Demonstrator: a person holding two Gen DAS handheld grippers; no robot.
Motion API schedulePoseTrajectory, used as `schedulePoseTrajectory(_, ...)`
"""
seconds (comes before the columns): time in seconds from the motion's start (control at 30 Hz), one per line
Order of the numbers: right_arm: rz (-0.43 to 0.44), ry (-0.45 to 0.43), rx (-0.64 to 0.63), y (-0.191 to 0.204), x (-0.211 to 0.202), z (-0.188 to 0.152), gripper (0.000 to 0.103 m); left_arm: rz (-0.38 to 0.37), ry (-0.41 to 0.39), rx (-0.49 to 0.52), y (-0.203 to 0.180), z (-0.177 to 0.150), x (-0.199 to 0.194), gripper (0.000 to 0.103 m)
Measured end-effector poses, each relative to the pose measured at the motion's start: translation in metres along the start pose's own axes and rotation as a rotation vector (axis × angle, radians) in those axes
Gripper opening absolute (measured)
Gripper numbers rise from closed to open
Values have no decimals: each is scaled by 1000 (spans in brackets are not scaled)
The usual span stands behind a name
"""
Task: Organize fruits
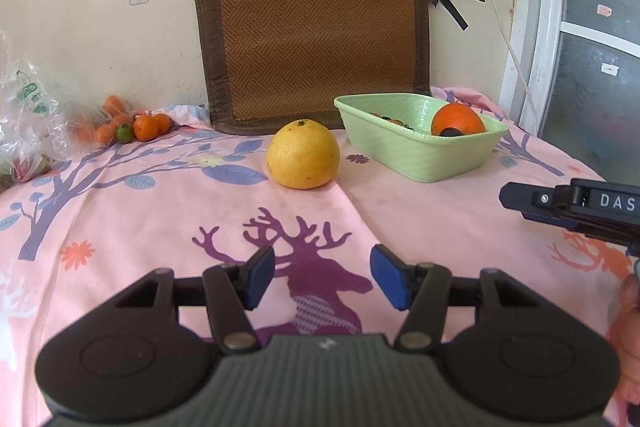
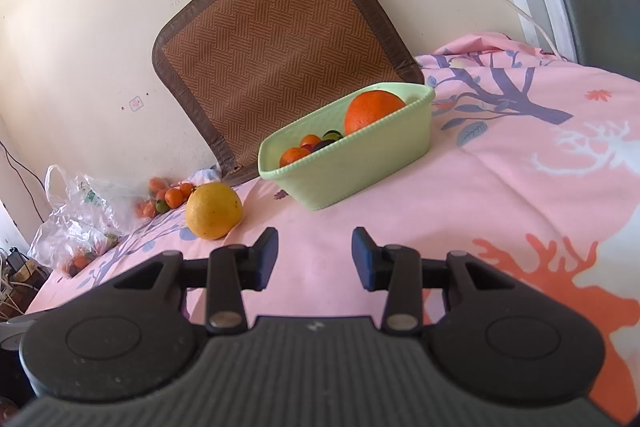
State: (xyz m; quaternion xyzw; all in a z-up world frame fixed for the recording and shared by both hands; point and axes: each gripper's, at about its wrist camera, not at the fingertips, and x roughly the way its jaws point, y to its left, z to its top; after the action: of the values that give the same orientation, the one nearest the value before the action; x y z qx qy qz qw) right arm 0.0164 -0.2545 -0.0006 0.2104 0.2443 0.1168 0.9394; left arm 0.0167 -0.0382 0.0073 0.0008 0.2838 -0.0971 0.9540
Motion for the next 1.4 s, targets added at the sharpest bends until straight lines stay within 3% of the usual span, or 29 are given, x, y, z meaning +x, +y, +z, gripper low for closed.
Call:
schedulePoseTrajectory(0.6, -4, 8, -13, 2, 0, 1, 43, 1, 12, -8, 5, 1, 0, 55)
schedulePoseTrajectory(0.77, 4, 32, -99, 16, 6, 0, 44, 79, -2, 17, 28, 4, -3, 56)
schedulePoseTrajectory(0.9, 75, 36, -206, 45, 15, 4, 44, 161, -4, -50, 68, 7, -2, 56)
schedulePoseTrajectory(0.97, 114, 45, -283, 63, 25, 7, 49, 184, -1, -118, 89, 6, -1, 56)
schedulePoseTrajectory(1.03, 143, 41, -347, 79, 38, 10, 63, 136, 1, -224, 108, 4, -1, 56)
schedulePoseTrajectory(1.13, 130, 42, -417, 95, 70, 13, 78, 105, -23, -270, 115, 2, -3, 56)
schedulePoseTrajectory(1.4, 71, 139, -562, 109, 140, 13, 81, 93, -87, -209, 103, 2, -10, 56)
